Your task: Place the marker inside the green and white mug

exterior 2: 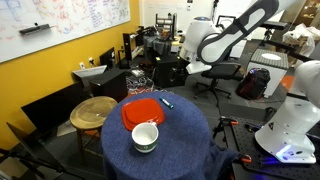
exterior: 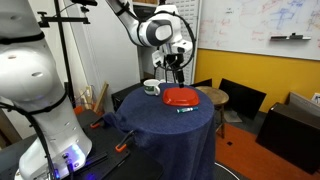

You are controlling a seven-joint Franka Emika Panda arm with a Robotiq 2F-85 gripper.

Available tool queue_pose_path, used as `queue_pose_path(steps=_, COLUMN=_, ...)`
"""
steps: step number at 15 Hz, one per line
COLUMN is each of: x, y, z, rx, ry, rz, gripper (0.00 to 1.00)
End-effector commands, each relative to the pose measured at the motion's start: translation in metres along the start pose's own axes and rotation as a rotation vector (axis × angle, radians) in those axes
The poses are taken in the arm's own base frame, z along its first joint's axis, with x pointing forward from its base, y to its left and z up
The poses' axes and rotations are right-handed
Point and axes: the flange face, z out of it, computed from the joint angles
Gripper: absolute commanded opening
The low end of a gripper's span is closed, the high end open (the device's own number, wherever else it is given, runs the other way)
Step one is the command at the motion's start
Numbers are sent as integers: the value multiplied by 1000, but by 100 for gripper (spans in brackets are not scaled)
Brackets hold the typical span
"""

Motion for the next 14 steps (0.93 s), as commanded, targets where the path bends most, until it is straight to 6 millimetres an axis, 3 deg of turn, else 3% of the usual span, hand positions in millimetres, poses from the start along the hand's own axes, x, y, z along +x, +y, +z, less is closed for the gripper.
queue_pose_path(steps=1, x=20, y=-5, z=28, rx=-11, ry=36, rz=14, gripper=100)
queue_pose_path(steps=2, x=20, y=-6, z=35, rx=-12, ry=29, rz=7, gripper=100)
queue_pose_path(steps=3, x=12, y=2, z=23, rx=-7, ry=15, rz=1, gripper=100)
queue_pose_path(steps=5, x=13, y=3, z=32, rx=-16, ry=5, rz=0, gripper=100)
queue_pose_path(steps=9, x=13, y=3, z=31, rx=-15, ry=8, rz=0, gripper=100)
queue_pose_path(steps=14, x=20, y=-3, z=63, rx=-8, ry=-14, rz=67, gripper=100)
